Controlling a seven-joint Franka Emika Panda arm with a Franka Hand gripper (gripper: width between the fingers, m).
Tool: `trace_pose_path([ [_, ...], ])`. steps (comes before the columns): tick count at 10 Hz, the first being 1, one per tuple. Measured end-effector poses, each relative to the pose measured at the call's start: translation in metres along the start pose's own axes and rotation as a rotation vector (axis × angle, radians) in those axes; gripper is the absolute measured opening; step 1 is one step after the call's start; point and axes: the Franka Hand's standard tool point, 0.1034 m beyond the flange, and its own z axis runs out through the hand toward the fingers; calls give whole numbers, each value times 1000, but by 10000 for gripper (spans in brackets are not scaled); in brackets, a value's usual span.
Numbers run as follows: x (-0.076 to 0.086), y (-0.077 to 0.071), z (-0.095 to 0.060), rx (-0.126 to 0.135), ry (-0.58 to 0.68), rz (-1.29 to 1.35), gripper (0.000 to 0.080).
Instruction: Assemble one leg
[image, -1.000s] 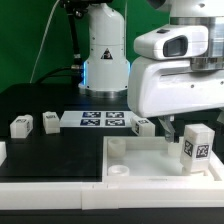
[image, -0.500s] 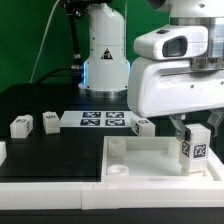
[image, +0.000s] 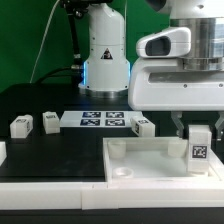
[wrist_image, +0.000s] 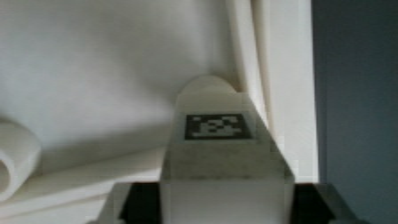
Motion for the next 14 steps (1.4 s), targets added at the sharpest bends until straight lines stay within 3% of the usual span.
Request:
trace_pose_path([
  [5,-1,-2,1,-16,19,643,292],
  [7,-1,-3,1,-17,24,744,292],
  [8,-1,-4,1,-13,19,740,385],
  [9,-1,-4,1,-13,18,695,385],
  [10,-2,-5,2,-11,19,685,556],
  [11,-1,-6,2,-5,25,635,631],
  [14,-3,-11,1,-12,23,256,647],
])
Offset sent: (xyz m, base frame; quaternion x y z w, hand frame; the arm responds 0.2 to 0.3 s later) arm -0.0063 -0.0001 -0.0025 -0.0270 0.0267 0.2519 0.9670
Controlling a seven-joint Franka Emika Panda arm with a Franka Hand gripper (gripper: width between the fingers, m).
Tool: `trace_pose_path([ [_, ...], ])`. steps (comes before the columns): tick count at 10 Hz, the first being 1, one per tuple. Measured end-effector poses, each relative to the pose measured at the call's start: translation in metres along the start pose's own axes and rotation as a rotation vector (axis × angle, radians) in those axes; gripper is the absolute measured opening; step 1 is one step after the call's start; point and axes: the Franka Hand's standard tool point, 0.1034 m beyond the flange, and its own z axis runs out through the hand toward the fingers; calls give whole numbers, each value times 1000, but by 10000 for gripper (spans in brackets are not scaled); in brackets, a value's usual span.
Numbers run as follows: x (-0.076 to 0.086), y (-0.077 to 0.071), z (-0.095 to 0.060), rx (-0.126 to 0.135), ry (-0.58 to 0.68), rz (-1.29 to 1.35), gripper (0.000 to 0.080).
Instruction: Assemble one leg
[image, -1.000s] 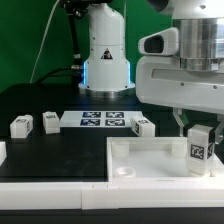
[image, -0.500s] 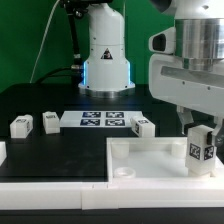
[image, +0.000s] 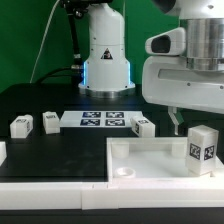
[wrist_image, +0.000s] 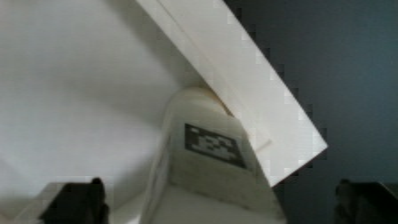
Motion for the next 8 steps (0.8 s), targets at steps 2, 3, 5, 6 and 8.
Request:
trace_pose_path([
  [2,2,2,0,0,0,-233,649],
  [3,3,4,1,-3,-6,-390,649],
  [5,4,8,2,-10,-27,-581,649],
  [6,4,8,2,-11,-28,-694,649],
  [8,5,9,2,-13,-28,-919,649],
])
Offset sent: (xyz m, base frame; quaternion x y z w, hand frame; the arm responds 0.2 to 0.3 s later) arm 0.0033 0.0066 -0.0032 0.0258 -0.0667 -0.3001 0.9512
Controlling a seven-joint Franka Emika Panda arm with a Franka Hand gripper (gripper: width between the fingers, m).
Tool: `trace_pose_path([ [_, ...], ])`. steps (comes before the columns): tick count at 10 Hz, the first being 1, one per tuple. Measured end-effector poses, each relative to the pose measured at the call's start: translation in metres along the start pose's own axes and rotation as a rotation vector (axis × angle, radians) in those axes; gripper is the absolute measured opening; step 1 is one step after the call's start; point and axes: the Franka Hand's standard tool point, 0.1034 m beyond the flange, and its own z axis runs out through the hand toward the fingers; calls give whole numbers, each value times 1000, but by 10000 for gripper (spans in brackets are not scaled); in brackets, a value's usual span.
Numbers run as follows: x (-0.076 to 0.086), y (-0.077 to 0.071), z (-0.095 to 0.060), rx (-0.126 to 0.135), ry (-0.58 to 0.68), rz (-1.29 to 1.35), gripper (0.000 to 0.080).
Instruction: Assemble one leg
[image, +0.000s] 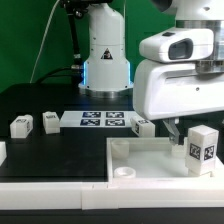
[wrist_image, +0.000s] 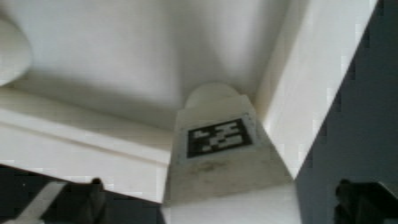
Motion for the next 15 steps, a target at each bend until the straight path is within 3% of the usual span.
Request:
trace_pose_path([
  [1,0,0,0,1,0,12,649],
  [3,0,0,0,1,0,52,408],
  [4,0,0,0,1,0,77,408],
  [5,0,-2,0,1,0,137,290],
  [11,0,-5,2,9,6,950,290],
  [15,0,-4,3,18,3,1321,291],
])
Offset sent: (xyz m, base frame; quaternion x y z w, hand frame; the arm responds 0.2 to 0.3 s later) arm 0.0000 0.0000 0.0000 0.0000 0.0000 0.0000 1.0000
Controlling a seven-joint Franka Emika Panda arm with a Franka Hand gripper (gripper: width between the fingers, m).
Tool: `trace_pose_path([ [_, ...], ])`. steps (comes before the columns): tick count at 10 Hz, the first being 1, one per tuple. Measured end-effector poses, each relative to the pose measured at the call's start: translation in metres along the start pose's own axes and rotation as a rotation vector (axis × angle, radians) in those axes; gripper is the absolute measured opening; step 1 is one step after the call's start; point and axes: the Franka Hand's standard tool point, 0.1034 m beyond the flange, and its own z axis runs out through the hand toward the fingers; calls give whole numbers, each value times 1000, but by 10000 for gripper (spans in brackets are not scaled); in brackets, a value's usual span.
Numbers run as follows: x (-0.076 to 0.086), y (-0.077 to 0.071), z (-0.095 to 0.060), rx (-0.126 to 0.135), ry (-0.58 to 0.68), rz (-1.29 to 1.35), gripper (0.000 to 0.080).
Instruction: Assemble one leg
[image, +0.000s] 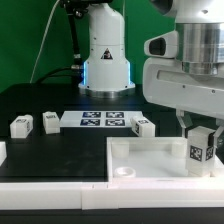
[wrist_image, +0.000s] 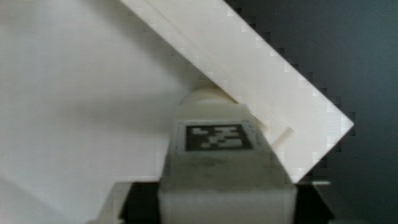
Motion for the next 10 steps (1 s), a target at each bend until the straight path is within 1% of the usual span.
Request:
trace_pose_path([
  [2,0,0,0,3,-6,149,291],
  [3,-1,0,0,3,-6,135,291],
  [4,-1,0,0,3,-6,75,511],
  [5,-1,-1,0,5,-5,40,511],
  [6,-1,-1,0,6,-4,-19,620],
  [7,-2,-2,0,4,-2,-196,620],
  [8,-3,-2,-1,3,-4,-302,645],
  [10,-2,-3,-1,4,-4,-568,648],
])
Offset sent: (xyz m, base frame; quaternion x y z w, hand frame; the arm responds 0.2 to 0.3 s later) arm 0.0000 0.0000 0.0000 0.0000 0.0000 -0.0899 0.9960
